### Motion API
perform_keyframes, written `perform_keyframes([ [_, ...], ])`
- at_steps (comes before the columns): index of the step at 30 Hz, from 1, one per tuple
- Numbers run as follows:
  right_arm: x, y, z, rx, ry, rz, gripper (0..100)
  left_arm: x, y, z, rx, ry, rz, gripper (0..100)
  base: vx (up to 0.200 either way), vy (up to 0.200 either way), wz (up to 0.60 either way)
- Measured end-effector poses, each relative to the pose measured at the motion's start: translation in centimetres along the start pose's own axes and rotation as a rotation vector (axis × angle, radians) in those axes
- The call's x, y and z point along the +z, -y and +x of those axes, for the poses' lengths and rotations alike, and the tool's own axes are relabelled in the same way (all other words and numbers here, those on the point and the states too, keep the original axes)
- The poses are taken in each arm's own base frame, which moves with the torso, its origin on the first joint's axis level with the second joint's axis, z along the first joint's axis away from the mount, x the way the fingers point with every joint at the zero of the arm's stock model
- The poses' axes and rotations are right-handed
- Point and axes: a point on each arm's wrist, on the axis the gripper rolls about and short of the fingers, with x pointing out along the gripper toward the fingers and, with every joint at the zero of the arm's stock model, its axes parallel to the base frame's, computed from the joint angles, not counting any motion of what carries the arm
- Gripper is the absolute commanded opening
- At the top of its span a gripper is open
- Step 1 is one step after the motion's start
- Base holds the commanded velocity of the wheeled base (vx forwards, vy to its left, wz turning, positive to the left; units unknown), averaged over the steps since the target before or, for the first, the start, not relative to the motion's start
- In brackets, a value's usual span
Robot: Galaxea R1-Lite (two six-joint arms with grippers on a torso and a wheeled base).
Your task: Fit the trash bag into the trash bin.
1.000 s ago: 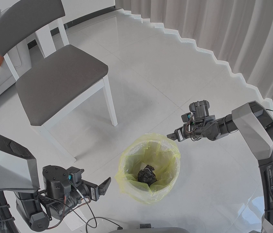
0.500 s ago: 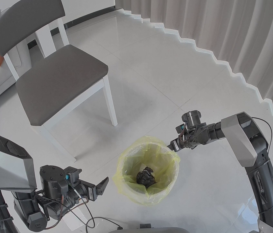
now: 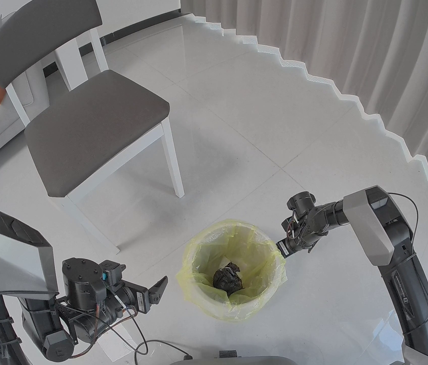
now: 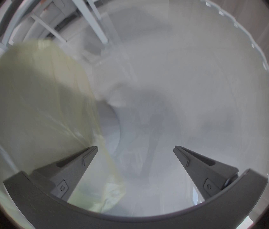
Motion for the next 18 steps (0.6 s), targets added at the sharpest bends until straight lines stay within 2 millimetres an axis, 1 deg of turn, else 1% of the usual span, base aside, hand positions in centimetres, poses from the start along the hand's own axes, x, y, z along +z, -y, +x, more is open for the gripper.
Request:
perform_keyframes([
  [4, 1.7, 0.7, -2.7, -0.012, 0.068, 0.007, 100, -0.2, 0.0, 0.2, -0.001, -0.008, 0.0, 100, 0.0, 0.0, 0.0],
  [6, 2.8, 0.9, -4.5, -0.021, 0.114, 0.006, 100, -0.3, 0.0, 0.3, -0.002, -0.012, 0.002, 100, 0.0, 0.0, 0.0],
  [10, 5.1, 1.2, -8.7, -0.044, 0.24, -0.004, 100, -0.5, 0.1, 0.6, -0.007, -0.024, 0.007, 100, 0.0, 0.0, 0.0],
  [13, 5.7, 1.4, -11.1, -0.06, 0.308, -0.009, 100, -0.9, 0.1, 0.8, -0.011, -0.042, 0.012, 100, 0.0, 0.0, 0.0],
  [18, 5.6, 1.0, -15.0, -0.077, 0.381, -0.021, 100, -2.1, 0.1, 1.8, -0.016, -0.096, 0.021, 100, 0.0, 0.0, 0.0],
])
